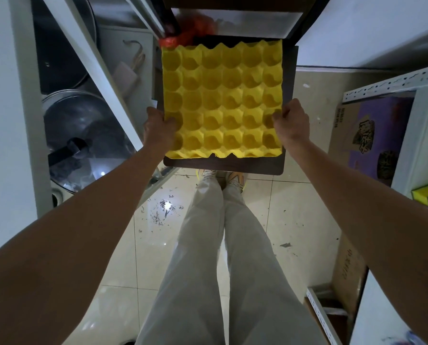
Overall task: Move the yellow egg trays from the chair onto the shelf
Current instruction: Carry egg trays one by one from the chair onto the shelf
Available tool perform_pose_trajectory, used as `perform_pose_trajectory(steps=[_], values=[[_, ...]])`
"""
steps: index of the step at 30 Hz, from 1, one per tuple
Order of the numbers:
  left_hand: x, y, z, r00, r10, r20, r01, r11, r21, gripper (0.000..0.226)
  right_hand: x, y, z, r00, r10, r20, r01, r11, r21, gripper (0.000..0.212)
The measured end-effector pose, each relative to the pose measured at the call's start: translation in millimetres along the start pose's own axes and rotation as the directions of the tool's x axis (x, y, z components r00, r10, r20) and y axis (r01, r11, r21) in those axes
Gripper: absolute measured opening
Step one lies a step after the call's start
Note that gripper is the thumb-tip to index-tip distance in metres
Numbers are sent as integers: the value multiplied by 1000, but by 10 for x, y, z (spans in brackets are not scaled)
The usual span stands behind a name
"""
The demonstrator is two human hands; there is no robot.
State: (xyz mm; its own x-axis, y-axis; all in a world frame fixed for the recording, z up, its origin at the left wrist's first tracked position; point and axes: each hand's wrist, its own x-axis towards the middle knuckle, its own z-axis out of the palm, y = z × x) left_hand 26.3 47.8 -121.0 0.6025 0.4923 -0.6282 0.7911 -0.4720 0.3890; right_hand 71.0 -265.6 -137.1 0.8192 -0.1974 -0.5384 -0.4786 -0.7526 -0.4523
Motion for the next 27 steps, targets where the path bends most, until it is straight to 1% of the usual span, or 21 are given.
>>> perform_pose_trajectory(steps=[1, 3, 4, 6, 8, 11, 13, 16, 18, 21, 25, 27], values=[[8, 5, 11, 1000, -6, 30, 6, 1000, 12, 33, 19, 7, 5, 1000, -2, 10, 2, 1000, -3, 24], [43, 43, 21, 996, 6, 84, -15, 994, 108, 43, 66, 11, 5, 999, -13, 33, 14, 1000, -14, 24], [62, 63, 18, 994, 9, 105, -26, 988, 154, 45, 90, 12, 3, 999, -18, 51, 19, 1000, -19, 22], [77, 79, 2, 993, 19, 117, -41, 981, 187, 44, 125, 26, -16, 994, -45, 98, 48, 998, -34, 17], [58, 63, -42, 994, 54, 90, -69, 983, 169, 38, 127, 62, -48, 986, -112, 126, 120, 992, -51, 19], [-28, 25, -111, 992, 108, 63, -113, 990, 85, 30, 53, 124, -94, 972, -208, 114, 213, 976, -42, 27], [-95, 36, -135, 989, 140, 42, -142, 989, 37, 31, -17, 152, -107, 965, -254, 67, 255, 967, -3, 29], [-180, 64, -134, 985, 171, 0, -171, 985, 2, 27, -124, 181, -119, 955, -297, -7, 297, 953, 57, 30], [-220, 57, -138, 984, 176, -25, -176, 984, 8, 23, -183, 195, -116, 957, -288, -10, 288, 954, 79, 29], [-271, 37, -154, 980, 189, -54, -190, 982, -3, 14, -248, 207, -92, 975, -222, 5, 220, 967, 127, 24], [-323, -12, -181, 972, 232, -40, -233, 972, -32, 20, -404, 196, -76, 981, -195, 10, 187, 953, 239, 25], [-347, -63, -190, 969, 245, -24, -246, 968, -48, 20, -529, 206, -85, 979, -199, 35, 182, 946, 266, 22]])
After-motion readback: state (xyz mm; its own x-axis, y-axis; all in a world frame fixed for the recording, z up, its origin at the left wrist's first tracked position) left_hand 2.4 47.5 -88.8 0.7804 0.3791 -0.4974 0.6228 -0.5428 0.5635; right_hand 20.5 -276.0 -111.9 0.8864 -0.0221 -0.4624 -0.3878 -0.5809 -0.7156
